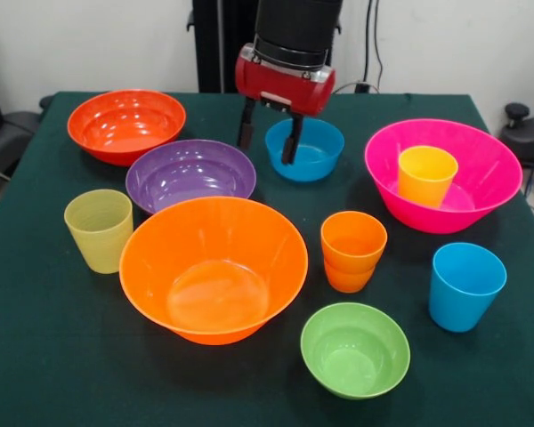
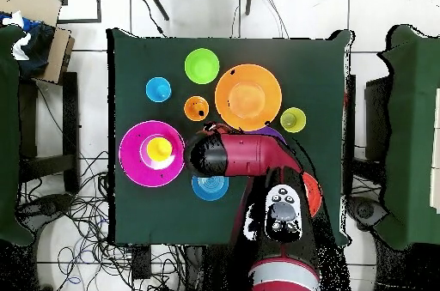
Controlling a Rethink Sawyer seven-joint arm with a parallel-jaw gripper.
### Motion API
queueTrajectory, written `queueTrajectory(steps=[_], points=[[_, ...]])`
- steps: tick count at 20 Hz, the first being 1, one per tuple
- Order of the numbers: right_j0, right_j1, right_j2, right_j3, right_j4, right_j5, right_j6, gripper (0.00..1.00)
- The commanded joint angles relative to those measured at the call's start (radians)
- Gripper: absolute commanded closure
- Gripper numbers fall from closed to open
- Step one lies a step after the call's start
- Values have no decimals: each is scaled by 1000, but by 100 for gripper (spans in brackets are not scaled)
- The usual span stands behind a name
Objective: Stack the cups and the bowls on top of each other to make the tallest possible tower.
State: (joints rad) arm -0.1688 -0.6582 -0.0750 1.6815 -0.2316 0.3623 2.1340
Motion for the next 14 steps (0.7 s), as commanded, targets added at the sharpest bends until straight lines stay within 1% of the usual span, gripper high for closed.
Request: queueTrajectory(steps=[1,6,14], points=[[16,55,125,-103,-93,134,-150,0],[33,58,119,-127,-104,149,-120,0],[54,92,103,-232,-110,203,-112,0]])
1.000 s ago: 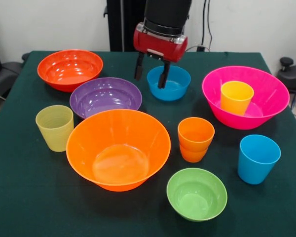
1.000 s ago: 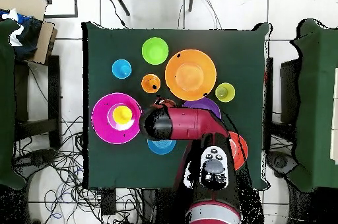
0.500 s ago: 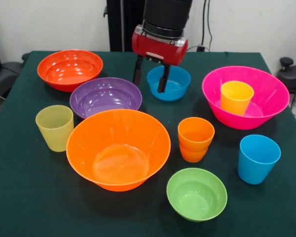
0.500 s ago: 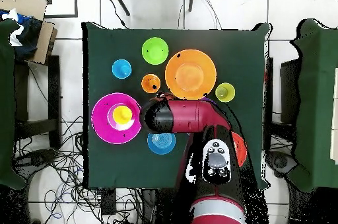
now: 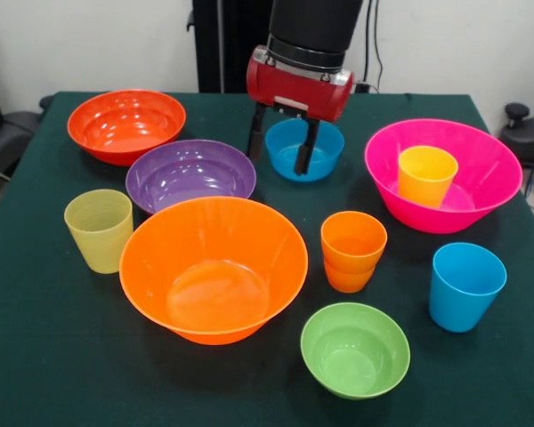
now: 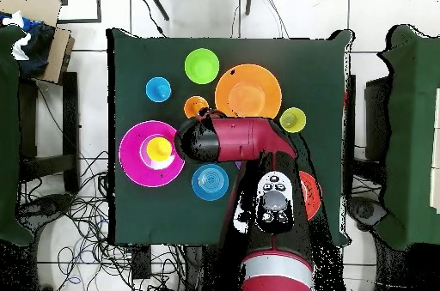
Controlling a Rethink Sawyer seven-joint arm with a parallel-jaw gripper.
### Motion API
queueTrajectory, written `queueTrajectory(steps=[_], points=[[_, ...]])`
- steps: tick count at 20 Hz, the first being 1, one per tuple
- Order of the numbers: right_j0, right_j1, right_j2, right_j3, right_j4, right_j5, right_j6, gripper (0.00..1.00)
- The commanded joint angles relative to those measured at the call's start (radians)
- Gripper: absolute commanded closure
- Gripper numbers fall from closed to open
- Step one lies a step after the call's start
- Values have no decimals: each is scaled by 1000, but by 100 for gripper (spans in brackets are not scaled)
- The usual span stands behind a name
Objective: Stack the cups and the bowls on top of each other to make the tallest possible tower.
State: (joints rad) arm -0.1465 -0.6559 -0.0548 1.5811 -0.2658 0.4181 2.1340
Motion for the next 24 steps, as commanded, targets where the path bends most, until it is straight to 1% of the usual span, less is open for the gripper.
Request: queueTrajectory(steps=[1,5,11,18,24], points=[[35,97,78,-143,-78,145,-108,0],[45,131,59,-179,-91,115,-89,0],[60,161,29,-203,-111,68,-72,0],[67,192,10,-188,-134,-15,-29,0],[58,205,13,-191,-141,-35,-27,0]])
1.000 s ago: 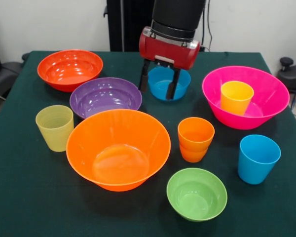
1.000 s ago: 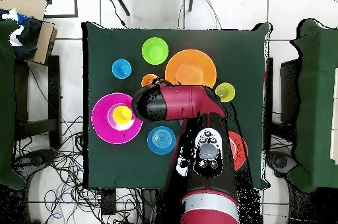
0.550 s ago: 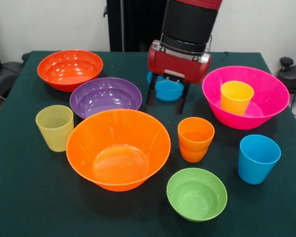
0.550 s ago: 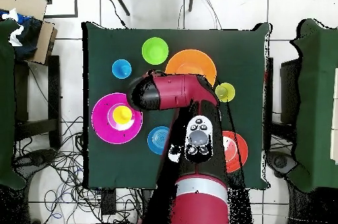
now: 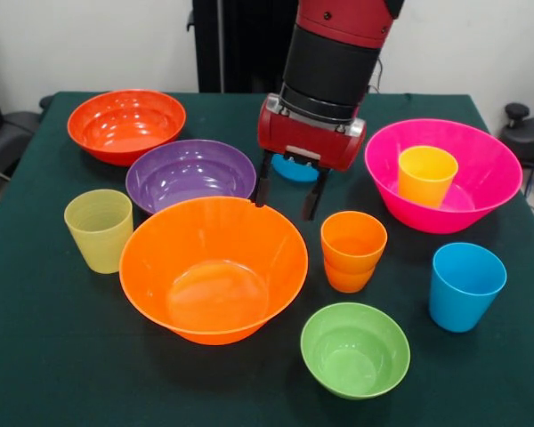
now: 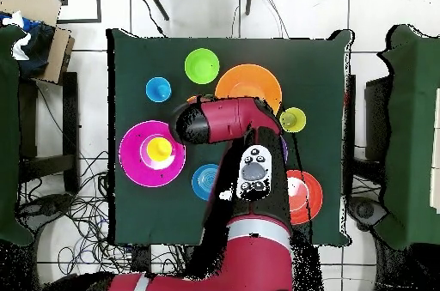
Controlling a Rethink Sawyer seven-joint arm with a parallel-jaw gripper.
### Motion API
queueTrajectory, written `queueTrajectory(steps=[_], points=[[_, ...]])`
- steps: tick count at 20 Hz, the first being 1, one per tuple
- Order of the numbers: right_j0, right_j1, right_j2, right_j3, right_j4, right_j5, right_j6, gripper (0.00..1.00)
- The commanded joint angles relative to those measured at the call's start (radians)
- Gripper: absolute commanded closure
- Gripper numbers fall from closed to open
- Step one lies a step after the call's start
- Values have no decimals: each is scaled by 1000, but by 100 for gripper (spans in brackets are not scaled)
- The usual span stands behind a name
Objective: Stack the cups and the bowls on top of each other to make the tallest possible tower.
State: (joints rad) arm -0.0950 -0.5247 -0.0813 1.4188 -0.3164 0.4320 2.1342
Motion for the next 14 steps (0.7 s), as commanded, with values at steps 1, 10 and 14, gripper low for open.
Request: queueTrajectory(steps=[1,10,14], points=[[5,74,41,-32,-91,-46,-30,0],[23,88,32,-94,-86,2,-44,0],[51,102,12,-129,-82,20,-30,0]])
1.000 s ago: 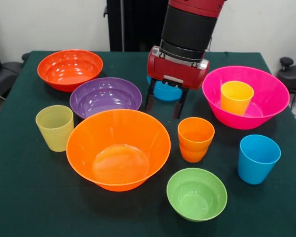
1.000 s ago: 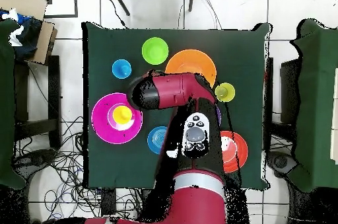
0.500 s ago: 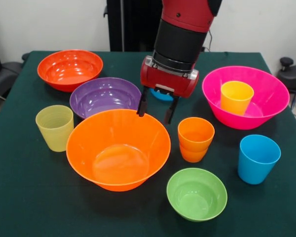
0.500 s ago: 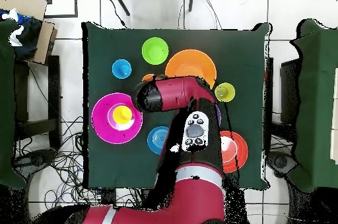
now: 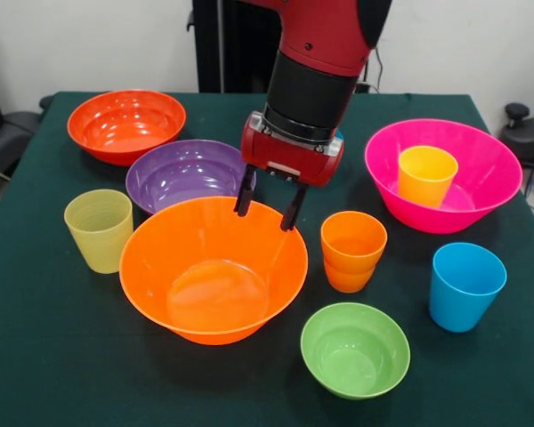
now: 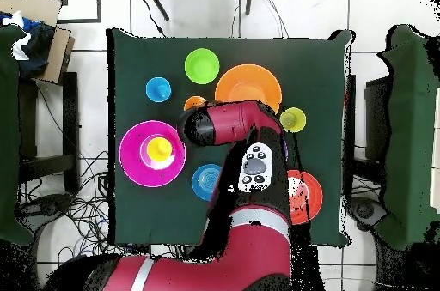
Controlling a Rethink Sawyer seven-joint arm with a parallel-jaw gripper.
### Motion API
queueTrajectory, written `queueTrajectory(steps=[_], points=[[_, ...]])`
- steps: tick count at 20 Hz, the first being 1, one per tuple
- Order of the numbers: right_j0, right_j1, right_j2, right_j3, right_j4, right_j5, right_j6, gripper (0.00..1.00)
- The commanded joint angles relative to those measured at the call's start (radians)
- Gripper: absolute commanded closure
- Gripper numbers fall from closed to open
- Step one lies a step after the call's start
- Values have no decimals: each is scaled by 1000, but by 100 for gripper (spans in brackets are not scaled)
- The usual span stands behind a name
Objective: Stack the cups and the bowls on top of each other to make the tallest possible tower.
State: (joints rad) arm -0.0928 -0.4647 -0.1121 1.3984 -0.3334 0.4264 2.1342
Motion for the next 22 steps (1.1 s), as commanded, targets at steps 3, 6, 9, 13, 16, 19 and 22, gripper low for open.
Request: queueTrajectory(steps=[3,6,9,13,16,19,22], points=[[74,60,27,-133,-58,33,-11,0],[102,76,4,-152,-47,37,17,0],[122,89,-14,-169,-33,43,36,0],[135,118,-27,-206,-15,51,47,0],[145,148,-47,-236,-11,38,64,0],[146,170,-58,-245,-13,9,72,0],[151,182,-70,-249,-12,-6,82,0]])
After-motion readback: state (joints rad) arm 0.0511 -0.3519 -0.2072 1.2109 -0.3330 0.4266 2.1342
